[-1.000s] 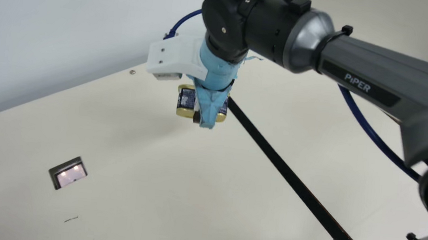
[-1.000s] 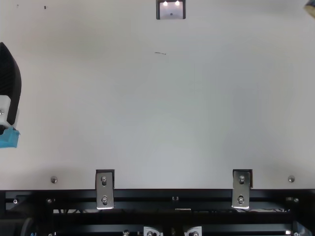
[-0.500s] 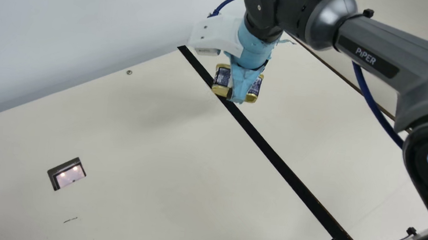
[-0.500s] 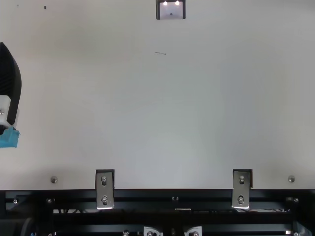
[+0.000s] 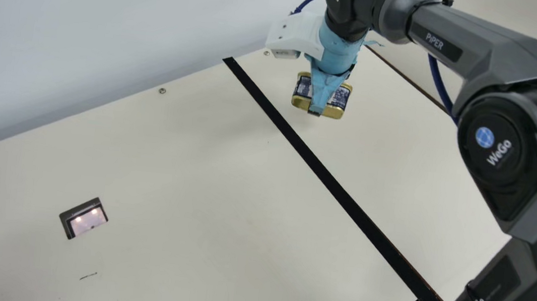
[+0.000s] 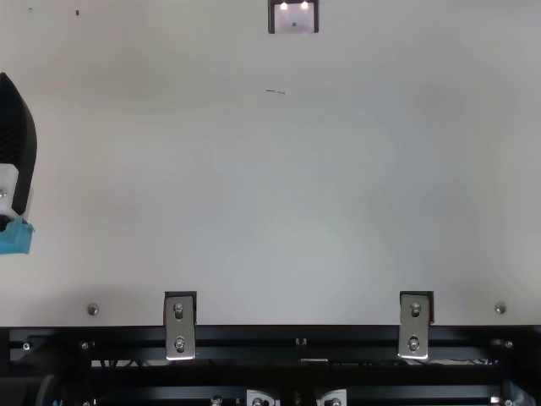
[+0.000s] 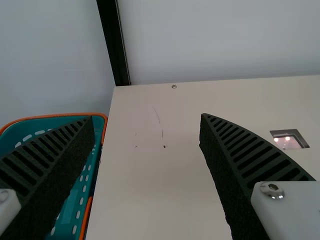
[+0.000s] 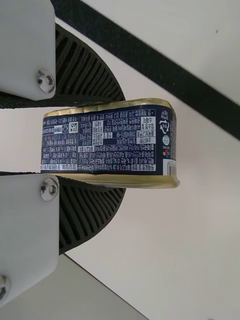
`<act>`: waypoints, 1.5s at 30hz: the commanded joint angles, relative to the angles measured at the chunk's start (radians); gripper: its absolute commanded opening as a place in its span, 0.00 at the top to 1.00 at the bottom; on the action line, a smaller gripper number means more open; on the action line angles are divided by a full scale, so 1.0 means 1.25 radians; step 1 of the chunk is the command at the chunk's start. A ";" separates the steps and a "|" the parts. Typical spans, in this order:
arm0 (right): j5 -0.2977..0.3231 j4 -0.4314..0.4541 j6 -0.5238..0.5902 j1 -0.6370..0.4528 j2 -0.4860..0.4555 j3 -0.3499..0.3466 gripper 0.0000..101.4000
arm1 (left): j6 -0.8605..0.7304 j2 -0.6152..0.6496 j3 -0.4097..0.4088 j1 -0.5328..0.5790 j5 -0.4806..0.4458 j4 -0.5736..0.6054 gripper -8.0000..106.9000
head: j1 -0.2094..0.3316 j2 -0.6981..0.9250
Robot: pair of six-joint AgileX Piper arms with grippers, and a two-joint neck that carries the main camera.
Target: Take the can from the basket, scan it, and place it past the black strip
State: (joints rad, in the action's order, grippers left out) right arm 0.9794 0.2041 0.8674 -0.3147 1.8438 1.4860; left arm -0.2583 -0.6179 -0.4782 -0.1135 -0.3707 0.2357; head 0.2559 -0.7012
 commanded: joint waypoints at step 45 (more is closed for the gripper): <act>0.010 -0.294 0.097 0.073 -0.059 0.025 0.00 | 0.000 0.000 0.000 0.000 0.000 0.000 0.15 | 0.007 0.029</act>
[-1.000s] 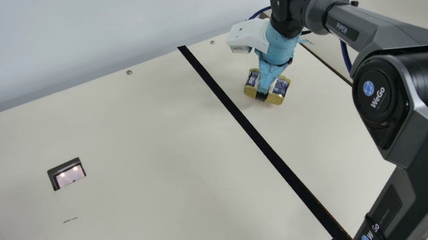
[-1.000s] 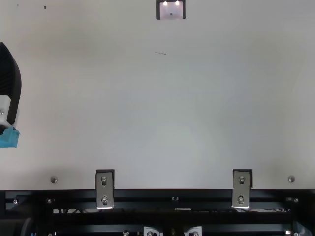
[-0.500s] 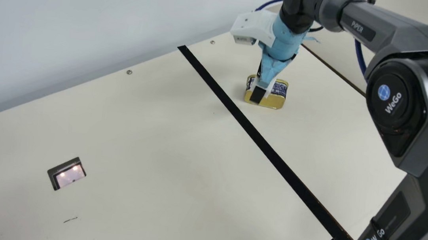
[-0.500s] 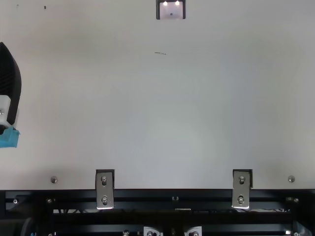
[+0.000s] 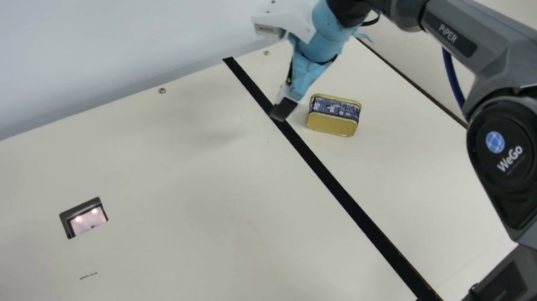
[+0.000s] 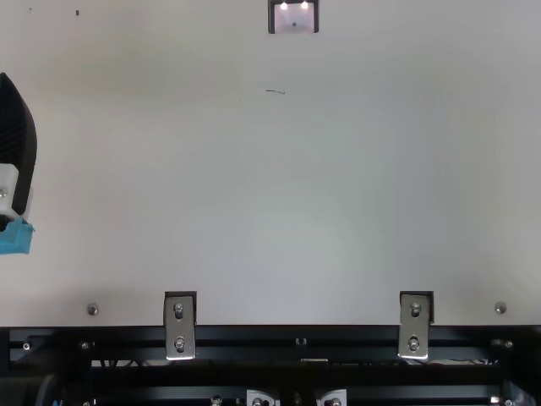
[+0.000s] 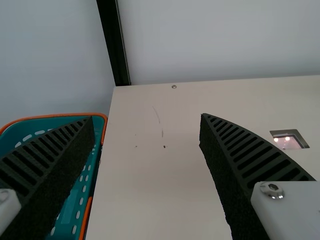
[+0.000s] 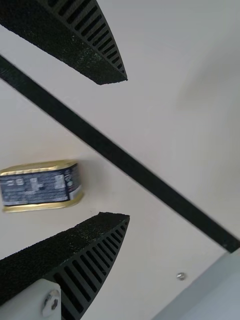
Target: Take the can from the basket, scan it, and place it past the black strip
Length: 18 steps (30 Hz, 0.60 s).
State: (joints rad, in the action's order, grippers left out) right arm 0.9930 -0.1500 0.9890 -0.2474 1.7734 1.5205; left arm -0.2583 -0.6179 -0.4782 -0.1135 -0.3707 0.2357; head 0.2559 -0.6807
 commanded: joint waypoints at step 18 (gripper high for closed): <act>-0.094 -0.149 -0.014 0.256 -0.025 -0.020 0.00 | 0.000 0.000 0.000 0.000 0.000 0.000 0.15 | 0.067 0.366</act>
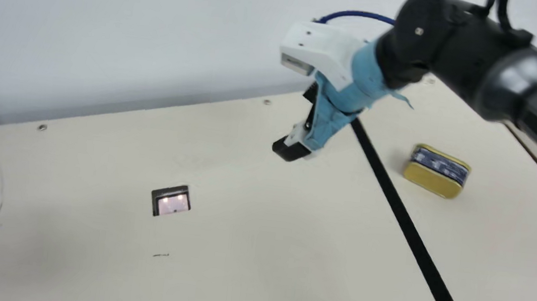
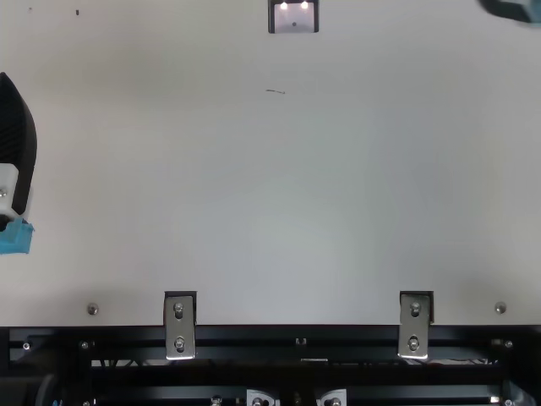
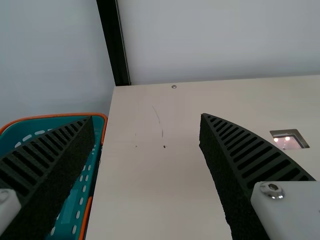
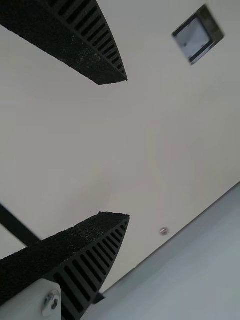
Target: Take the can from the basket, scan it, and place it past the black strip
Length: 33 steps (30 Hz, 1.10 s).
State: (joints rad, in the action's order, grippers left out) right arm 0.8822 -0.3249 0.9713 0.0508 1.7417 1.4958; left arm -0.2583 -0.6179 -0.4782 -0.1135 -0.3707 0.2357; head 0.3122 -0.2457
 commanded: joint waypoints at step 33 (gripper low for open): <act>-0.304 -0.125 -0.102 0.153 -0.290 -0.339 0.00 | 0.000 0.000 0.000 0.000 0.000 0.000 0.15 | 0.035 0.111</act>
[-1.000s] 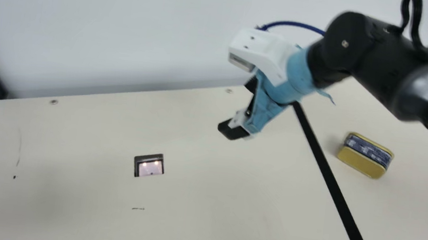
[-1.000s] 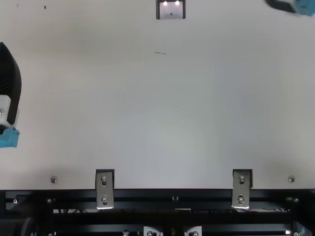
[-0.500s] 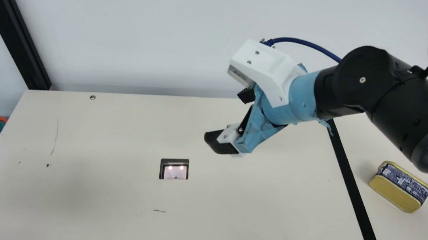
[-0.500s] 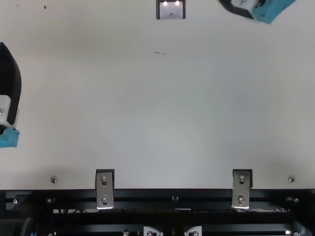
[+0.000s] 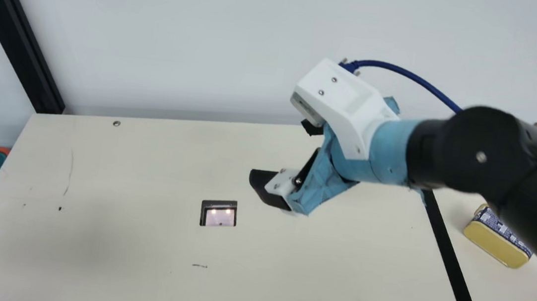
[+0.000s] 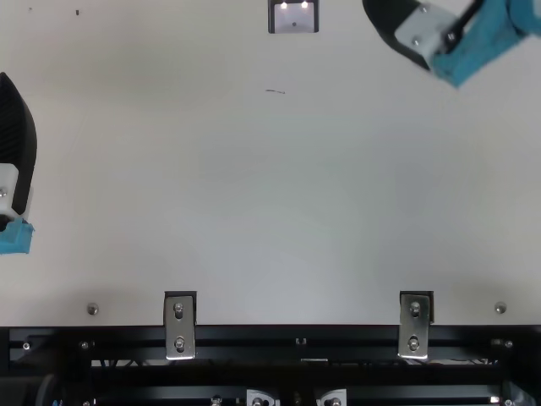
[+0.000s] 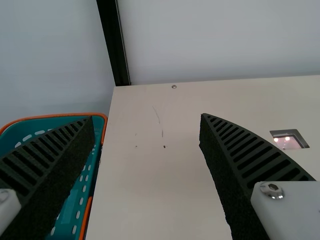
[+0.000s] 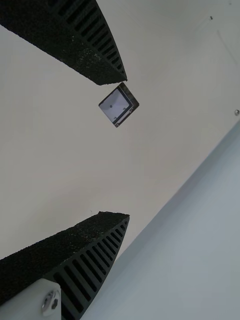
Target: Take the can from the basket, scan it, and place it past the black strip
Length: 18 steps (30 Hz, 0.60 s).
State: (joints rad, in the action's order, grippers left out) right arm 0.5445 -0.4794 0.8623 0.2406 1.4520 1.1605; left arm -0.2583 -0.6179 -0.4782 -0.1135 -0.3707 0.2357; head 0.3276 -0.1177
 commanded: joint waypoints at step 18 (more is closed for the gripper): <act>-0.169 -0.009 -0.145 0.016 -0.339 -0.357 0.00 | 0.000 0.000 0.000 0.000 0.000 0.000 0.15 | 0.023 0.008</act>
State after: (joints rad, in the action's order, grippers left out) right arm 0.3325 -0.4914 0.6806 0.2611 1.0272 0.7135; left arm -0.2583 -0.6179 -0.4782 -0.1135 -0.3707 0.2357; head 0.3276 -0.1177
